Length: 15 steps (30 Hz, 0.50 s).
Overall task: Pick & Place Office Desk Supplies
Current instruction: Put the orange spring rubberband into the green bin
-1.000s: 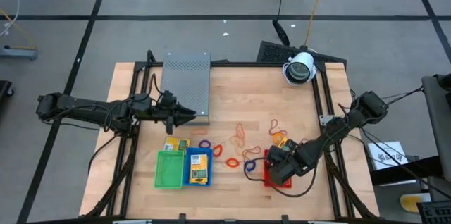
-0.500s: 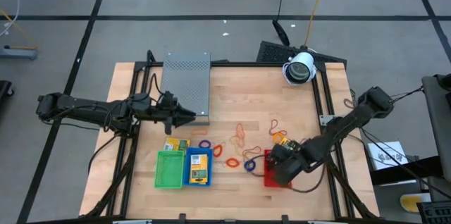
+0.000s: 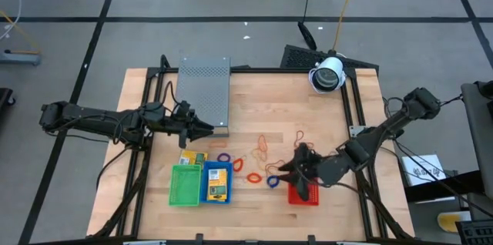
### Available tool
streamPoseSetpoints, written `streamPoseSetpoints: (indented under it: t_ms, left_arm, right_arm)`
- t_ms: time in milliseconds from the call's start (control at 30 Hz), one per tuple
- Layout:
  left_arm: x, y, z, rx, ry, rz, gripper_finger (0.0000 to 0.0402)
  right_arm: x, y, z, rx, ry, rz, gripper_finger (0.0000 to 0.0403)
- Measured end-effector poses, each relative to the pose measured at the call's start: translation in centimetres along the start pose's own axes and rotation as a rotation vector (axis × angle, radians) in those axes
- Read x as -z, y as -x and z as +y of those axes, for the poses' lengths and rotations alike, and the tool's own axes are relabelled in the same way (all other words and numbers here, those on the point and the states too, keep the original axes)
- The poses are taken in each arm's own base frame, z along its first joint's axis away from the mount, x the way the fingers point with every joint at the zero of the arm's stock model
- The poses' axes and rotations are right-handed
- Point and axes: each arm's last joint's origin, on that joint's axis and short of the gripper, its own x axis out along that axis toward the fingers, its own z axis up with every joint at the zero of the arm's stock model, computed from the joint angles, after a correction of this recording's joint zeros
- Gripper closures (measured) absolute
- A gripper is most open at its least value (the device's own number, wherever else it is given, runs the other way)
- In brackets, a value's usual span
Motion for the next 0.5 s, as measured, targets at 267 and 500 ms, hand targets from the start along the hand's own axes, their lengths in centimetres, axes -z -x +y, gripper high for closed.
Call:
streamPoseSetpoints:
  t_ms: [267,500]
  left_arm:
    - [-0.2,0.0,-0.2,0.020,-0.008,-0.024,0.0256]
    - [-0.3,0.0,-0.2,0.005,-0.079,-0.039,0.0256]
  right_arm:
    - [-2.4,-3.2,-1.7,-0.154,0.159,-0.018,0.0287]
    - [-3.6,-6.7,-3.0,-0.212,0.249,0.136,0.0303]
